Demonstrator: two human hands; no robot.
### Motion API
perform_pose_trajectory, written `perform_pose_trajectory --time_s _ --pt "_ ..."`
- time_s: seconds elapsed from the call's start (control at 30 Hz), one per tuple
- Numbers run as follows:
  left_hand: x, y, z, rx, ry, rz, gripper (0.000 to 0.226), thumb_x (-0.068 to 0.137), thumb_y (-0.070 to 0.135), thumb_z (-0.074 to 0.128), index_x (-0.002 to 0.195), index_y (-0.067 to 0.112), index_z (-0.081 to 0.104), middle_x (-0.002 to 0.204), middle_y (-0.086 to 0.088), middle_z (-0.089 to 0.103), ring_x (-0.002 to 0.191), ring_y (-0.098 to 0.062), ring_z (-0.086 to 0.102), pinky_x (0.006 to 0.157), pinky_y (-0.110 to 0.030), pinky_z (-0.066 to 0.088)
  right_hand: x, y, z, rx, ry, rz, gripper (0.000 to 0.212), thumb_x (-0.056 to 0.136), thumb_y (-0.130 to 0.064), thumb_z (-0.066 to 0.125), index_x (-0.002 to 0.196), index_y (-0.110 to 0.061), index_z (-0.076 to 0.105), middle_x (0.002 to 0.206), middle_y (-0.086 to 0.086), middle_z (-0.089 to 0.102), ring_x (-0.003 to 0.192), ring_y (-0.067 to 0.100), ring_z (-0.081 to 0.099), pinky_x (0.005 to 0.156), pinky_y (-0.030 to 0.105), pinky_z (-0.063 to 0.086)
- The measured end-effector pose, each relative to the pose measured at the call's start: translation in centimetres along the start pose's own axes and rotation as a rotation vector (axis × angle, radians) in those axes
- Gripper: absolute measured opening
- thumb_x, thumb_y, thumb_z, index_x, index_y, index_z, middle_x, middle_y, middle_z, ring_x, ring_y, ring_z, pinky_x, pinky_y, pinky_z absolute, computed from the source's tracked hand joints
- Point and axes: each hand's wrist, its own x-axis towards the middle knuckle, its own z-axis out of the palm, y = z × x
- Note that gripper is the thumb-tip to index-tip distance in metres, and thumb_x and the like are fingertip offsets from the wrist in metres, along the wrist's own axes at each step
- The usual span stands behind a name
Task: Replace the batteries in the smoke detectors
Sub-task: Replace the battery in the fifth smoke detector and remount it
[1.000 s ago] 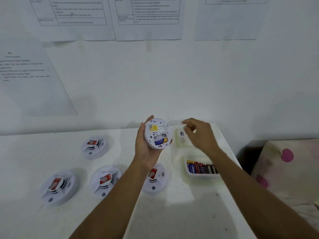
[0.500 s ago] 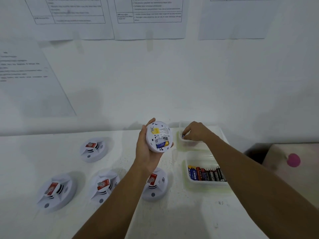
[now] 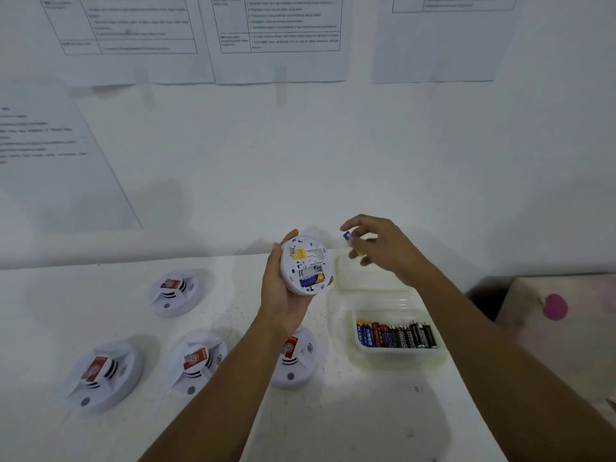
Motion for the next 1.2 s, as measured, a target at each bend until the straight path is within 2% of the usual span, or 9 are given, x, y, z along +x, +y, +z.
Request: perform_pose_trajectory --time_s 0.1,0.23,0.37,0.5,0.67,0.83,0.97,1.07,1.2 --pt "-0.6 -0.1 0.7 0.029 -0.006 0.012 0.051 0.093 0.047 0.042 0.137 0.024 0.052 0.135 -0.012 0.058 0.124 -0.035 0.053 0.105 -0.058 0.038 -3.7 -2.0 1.7 -0.013 -0.068 -0.046 0.011 0.083 -0.01 0.074 0.089 -0.015 0.066 0.076 -0.002 0.068 0.059 0.015 0.064 0.048 0.025 0.045" --pt "-1.7 -0.4 1.2 0.07 -0.017 0.036 0.047 0.098 0.045 0.036 0.139 0.025 0.05 0.135 -0.012 0.057 0.114 -0.03 0.059 0.099 -0.05 0.045 -6.1 -2.3 4.5 -0.137 0.038 -0.106 0.014 0.076 -0.01 0.08 0.071 -0.017 0.068 0.068 -0.012 0.066 0.052 0.006 0.059 0.05 0.019 0.044" --pt "-3.1 -0.4 1.5 0.092 -0.047 0.039 0.049 0.089 0.049 0.046 0.132 0.027 0.055 0.127 -0.013 0.061 0.112 -0.031 0.059 0.1 -0.051 0.044 -7.4 -2.2 6.1 -0.081 0.128 -0.164 0.006 0.078 -0.016 0.079 0.082 -0.02 0.077 0.087 -0.005 0.07 0.068 0.007 0.067 0.063 0.025 0.058" --pt "-4.3 0.1 1.3 0.099 -0.067 0.061 0.049 0.084 0.049 0.052 0.127 0.029 0.059 0.124 -0.012 0.063 0.109 -0.029 0.062 0.102 -0.051 0.042 -8.7 -2.4 6.7 0.008 0.063 -0.158 0.013 0.081 -0.015 0.076 0.093 -0.019 0.079 0.093 -0.007 0.072 0.08 0.007 0.069 0.078 0.027 0.058" --pt "-5.6 0.4 1.2 0.105 -0.088 0.061 0.052 0.087 0.045 0.051 0.135 0.024 0.054 0.123 -0.013 0.062 0.106 -0.03 0.061 0.094 -0.047 0.047 -8.6 -2.7 7.7 0.018 0.145 -0.065 0.049 0.062 -0.029 0.091 0.101 -0.025 0.061 0.091 -0.006 0.06 0.072 0.001 0.055 0.064 0.015 0.048" --pt "-6.3 1.9 0.6 0.078 -0.065 0.072 0.055 0.086 0.043 0.049 0.137 0.02 0.053 0.128 -0.012 0.061 0.114 -0.03 0.057 0.091 -0.045 0.052 -7.6 -2.6 9.4 0.149 0.131 0.06 0.081 0.061 -0.035 0.091 0.121 -0.028 0.038 0.115 0.003 0.048 0.095 0.005 0.049 0.068 0.016 0.043" --pt "-6.0 3.7 -1.5 0.08 -0.019 0.069 0.052 0.09 0.044 0.047 0.136 0.02 0.054 0.13 -0.013 0.061 0.118 -0.032 0.056 0.099 -0.05 0.047 -6.3 -2.9 11.3 0.09 0.062 -0.008 0.076 0.068 -0.035 0.087 0.125 -0.03 0.036 0.111 -0.003 0.05 0.094 0.002 0.049 0.07 0.015 0.042" --pt "-5.6 6.1 -3.8 0.034 0.026 0.1 0.047 0.096 0.044 0.04 0.135 0.022 0.054 0.133 -0.012 0.059 0.12 -0.032 0.055 0.105 -0.055 0.04 -4.5 -2.1 12.0 -0.007 0.083 -0.072 0.056 0.08 -0.037 0.077 0.125 -0.026 0.044 0.105 -0.004 0.056 0.093 0.01 0.056 0.073 0.017 0.044" --pt "-5.3 9.3 -6.5 0.034 0.042 0.127 0.042 0.101 0.046 0.033 0.131 0.026 0.055 0.126 -0.006 0.064 0.116 -0.03 0.059 0.093 -0.055 0.049 -1.2 0.3 12.5 -0.382 -0.112 -0.131 0.043 0.082 -0.025 0.076 0.12 -0.019 0.056 0.106 -0.001 0.064 0.096 0.017 0.061 0.078 0.023 0.047"
